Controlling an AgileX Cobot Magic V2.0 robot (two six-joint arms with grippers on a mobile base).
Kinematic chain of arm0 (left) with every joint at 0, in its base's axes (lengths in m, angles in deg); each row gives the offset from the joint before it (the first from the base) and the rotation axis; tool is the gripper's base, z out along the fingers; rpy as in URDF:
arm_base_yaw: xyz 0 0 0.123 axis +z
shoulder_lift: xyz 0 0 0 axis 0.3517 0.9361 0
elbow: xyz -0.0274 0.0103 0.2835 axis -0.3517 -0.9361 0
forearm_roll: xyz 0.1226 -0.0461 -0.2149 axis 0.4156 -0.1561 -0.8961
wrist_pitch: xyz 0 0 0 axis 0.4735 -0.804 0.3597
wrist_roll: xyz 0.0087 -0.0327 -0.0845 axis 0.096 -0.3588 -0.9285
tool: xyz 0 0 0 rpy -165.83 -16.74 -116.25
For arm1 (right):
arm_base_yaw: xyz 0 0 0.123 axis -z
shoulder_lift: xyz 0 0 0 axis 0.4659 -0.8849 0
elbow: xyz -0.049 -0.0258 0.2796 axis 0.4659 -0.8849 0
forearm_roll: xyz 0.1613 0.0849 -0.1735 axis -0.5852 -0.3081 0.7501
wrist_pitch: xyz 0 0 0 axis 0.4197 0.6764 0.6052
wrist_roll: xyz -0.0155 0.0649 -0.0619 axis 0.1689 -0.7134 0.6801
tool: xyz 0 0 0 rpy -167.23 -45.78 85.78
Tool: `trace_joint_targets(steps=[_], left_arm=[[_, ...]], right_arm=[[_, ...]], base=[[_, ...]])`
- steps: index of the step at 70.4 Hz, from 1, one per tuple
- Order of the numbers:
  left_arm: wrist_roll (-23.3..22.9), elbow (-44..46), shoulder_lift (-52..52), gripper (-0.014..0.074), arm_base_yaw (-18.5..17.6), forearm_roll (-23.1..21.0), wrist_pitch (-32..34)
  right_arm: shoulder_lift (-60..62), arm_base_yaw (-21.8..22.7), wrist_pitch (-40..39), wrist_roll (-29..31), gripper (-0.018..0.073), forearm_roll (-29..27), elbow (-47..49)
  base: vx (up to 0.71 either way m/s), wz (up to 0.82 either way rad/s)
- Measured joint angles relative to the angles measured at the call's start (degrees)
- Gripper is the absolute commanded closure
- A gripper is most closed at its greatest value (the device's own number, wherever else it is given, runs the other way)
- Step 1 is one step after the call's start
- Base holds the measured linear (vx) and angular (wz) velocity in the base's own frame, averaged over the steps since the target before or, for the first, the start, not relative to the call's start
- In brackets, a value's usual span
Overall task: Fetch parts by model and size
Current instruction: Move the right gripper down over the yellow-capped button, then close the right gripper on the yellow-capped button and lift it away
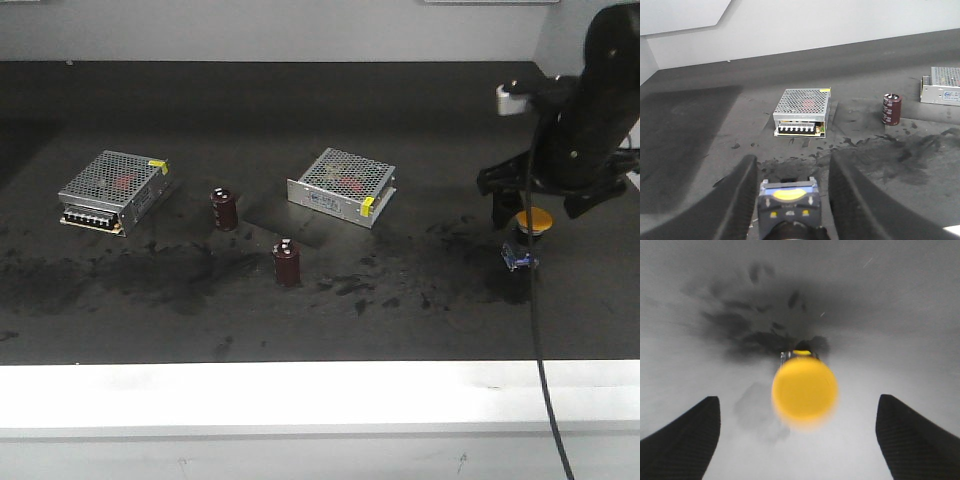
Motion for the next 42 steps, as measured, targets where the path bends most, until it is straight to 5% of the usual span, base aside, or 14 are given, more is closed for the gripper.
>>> trace_joint_targets(steps=[42], left_arm=[[0.00, 0.00, 0.00, 0.0601, 0.00, 0.00, -0.39]], right_arm=[[-7.15, 1.45, -0.75, 3.85, -0.0017, -2.00, 0.04]], base=[[0.00, 0.00]])
